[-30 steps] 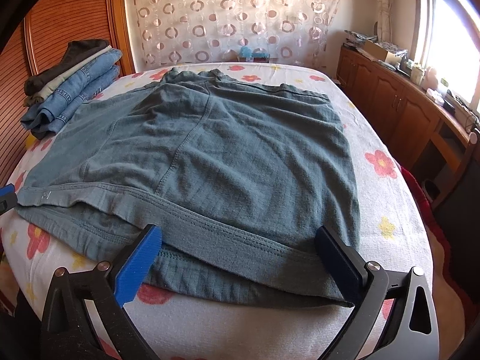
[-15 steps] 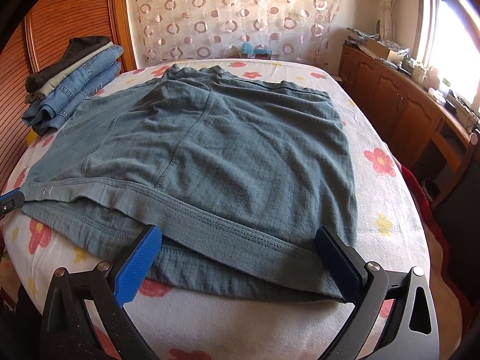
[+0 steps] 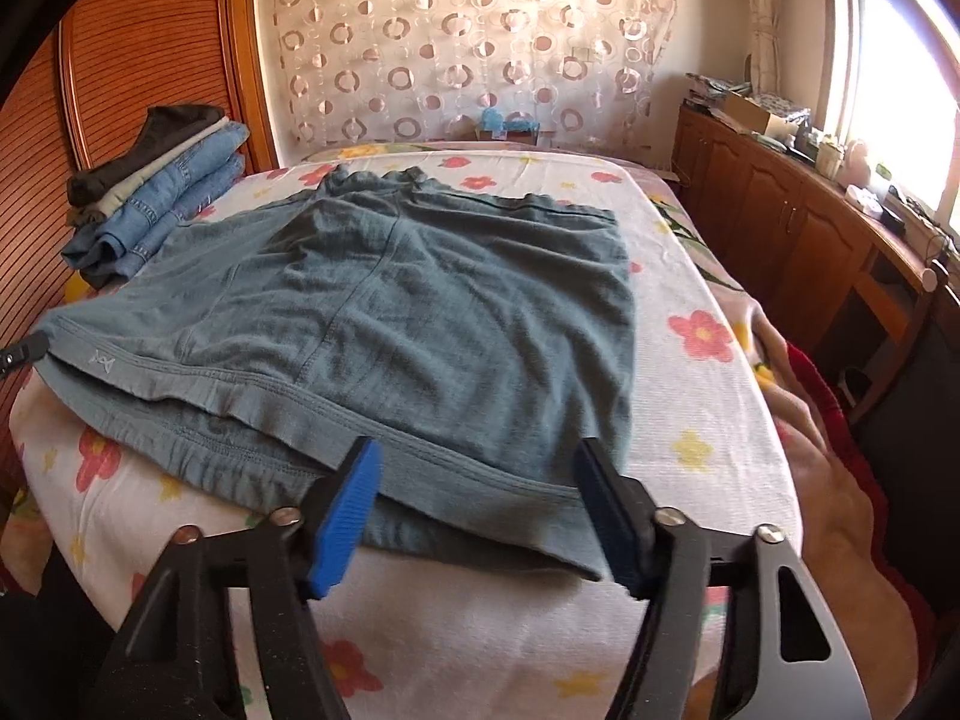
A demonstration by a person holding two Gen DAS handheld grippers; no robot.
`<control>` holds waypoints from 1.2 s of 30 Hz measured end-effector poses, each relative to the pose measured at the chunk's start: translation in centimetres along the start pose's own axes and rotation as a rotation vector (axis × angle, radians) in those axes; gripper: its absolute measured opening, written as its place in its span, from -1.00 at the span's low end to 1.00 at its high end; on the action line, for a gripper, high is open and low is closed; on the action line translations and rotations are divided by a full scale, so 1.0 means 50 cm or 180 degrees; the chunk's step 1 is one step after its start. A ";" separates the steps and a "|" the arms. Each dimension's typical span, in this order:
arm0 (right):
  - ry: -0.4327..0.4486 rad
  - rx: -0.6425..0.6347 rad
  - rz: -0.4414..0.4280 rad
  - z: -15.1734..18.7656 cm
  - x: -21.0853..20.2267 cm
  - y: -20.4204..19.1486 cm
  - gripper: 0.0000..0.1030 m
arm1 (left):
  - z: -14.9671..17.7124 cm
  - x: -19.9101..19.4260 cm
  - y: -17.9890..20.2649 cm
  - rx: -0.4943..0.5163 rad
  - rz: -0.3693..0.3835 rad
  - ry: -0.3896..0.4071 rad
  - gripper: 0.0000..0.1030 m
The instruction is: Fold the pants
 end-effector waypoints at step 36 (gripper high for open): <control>0.0174 0.0319 0.0035 -0.001 -0.012 0.132 0.01 | -0.127 0.252 0.381 0.0926 0.0947 -0.0482 -0.87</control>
Point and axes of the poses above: each gripper's, at about its wrist camera, not at the fingertips, and x roughly the way its jaws point, y to its right, z to its underside, the point moved 10 cm from there along x, roughly the way its jaws point, and after that the axes turned 13 degrees about z, right-handed, at the moved point
